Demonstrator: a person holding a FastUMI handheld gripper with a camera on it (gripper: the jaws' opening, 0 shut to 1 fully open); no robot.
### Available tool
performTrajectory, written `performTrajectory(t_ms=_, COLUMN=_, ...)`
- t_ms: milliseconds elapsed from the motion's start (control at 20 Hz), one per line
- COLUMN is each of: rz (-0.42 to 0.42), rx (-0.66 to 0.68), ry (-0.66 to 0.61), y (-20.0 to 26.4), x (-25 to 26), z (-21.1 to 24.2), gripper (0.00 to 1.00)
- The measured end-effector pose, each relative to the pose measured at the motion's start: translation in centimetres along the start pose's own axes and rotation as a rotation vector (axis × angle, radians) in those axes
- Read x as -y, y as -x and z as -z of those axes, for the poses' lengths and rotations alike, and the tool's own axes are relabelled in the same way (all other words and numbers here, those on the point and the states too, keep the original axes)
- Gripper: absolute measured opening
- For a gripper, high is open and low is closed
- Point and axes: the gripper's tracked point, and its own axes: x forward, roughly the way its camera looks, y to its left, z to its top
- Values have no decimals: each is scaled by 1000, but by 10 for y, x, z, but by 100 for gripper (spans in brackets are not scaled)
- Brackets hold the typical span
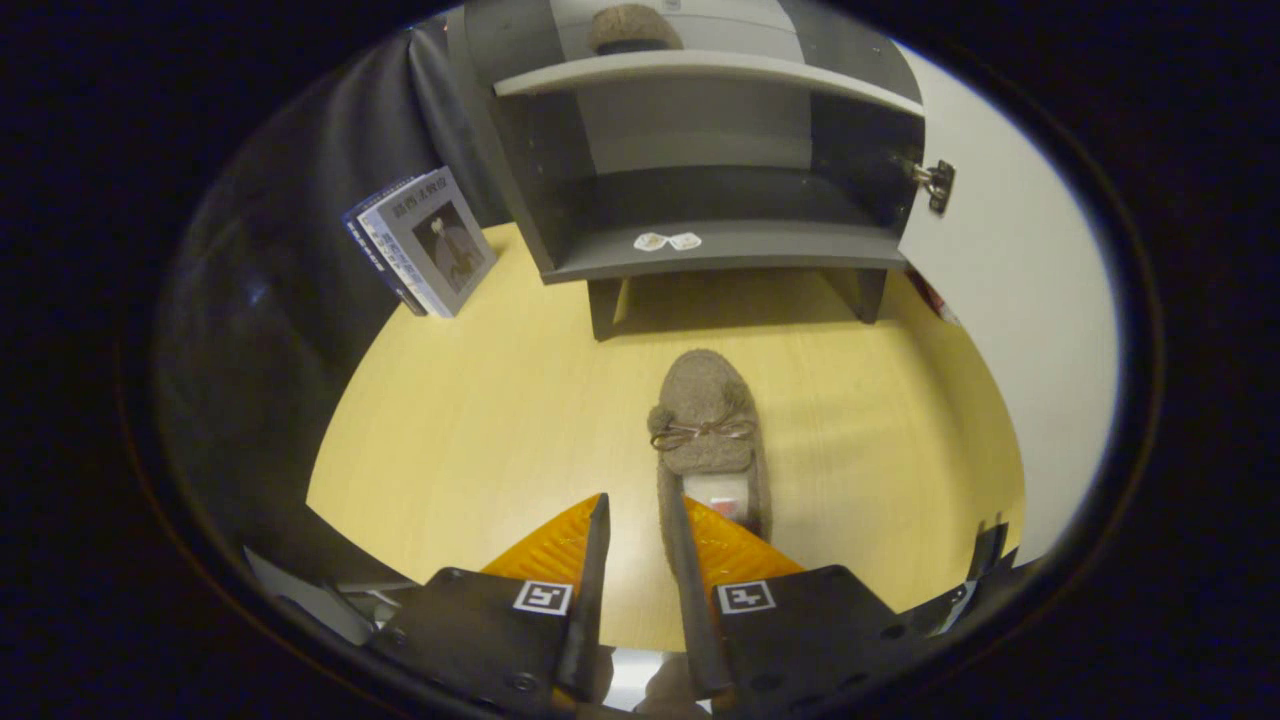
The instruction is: Open the shoe cabinet door, grab the shoes and put them into the shoe cabinet, then close the shoe cabinet door.
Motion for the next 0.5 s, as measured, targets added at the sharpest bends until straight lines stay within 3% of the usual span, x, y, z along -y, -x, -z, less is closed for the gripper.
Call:
performTrajectory(t_ms=350, rz=78, rx=-123, ry=13, y=-55, x=13, z=39, gripper=38)
performTrajectory(t_ms=500, rz=125, rx=-96, ry=32, y=-60, x=20, z=34, gripper=37)
